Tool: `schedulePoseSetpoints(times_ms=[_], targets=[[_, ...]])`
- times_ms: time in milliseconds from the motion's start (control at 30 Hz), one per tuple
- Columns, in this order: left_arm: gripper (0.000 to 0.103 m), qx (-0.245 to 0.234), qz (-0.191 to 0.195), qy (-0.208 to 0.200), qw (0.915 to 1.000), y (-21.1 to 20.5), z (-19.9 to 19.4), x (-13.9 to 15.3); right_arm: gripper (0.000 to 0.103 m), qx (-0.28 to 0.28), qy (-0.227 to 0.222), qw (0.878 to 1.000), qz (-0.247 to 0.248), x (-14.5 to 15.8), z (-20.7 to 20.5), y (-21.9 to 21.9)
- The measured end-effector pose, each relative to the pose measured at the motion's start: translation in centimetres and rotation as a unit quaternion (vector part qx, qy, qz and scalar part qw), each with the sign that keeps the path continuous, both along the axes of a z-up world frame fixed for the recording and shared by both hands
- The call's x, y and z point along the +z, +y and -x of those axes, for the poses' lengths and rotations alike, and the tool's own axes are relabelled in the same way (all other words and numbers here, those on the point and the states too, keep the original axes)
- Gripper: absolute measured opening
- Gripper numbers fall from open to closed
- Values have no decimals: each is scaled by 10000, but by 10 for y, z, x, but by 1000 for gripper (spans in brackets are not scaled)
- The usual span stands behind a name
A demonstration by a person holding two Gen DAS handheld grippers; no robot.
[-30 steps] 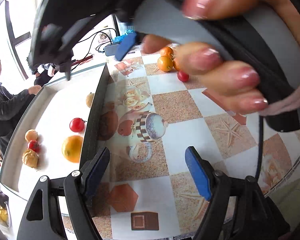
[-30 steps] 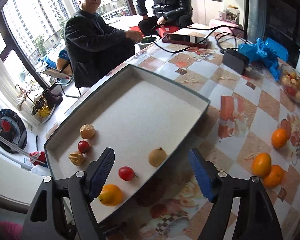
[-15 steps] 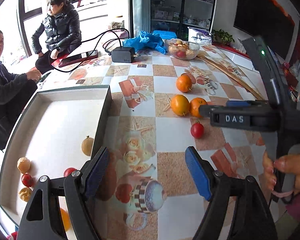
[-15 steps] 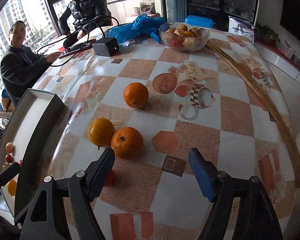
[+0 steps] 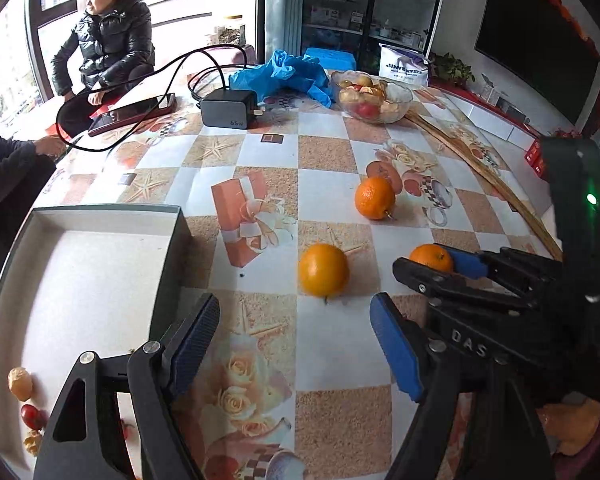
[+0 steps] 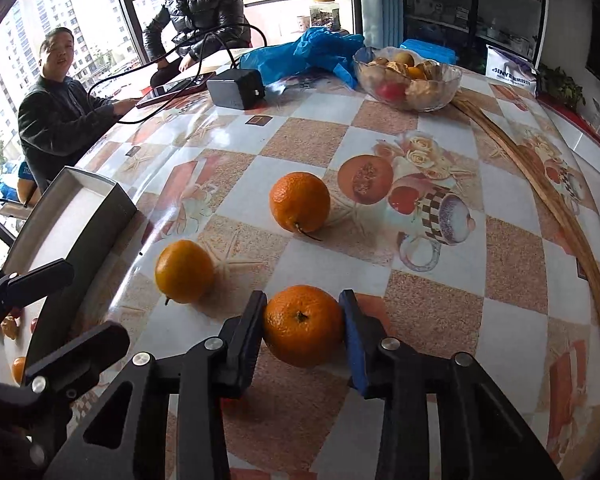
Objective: Organize fruits
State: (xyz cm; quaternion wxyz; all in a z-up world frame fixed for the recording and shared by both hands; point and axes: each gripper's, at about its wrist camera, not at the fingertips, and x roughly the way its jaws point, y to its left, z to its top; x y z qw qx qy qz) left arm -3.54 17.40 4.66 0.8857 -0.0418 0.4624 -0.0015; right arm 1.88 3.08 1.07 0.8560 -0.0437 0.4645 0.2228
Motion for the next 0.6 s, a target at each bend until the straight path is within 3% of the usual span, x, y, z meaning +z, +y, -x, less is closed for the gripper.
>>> schedulePoseSetpoints(times_ms=[167,233,267,300,367,467,600], targets=[[81,167,-58,127,9998,-6,-32,-20,39,-214,48,9996,-187,2,14,-32],[76,229,1,297,9993,-5,-41,-31,39,-280,83,9993,-225,2,19,-42],[71,280,-99,259,9992,-6,-41,-34,39,-309,96,9992,-245,2,22,-46],[53,290,-261,183,9991,-9,-39,-33,39,-334,101,9991,-253,2,25,-49],[37,233,-343,158,9990,-13,-37,-31,39,-392,96,9989,-238,2,31,-54],[37,215,-225,167,9994,-14,-23,-29,39,-507,72,9985,-202,2,43,-58],[37,332,-481,53,9983,-17,22,-31,39,-697,-32,9975,-129,0,69,-65]])
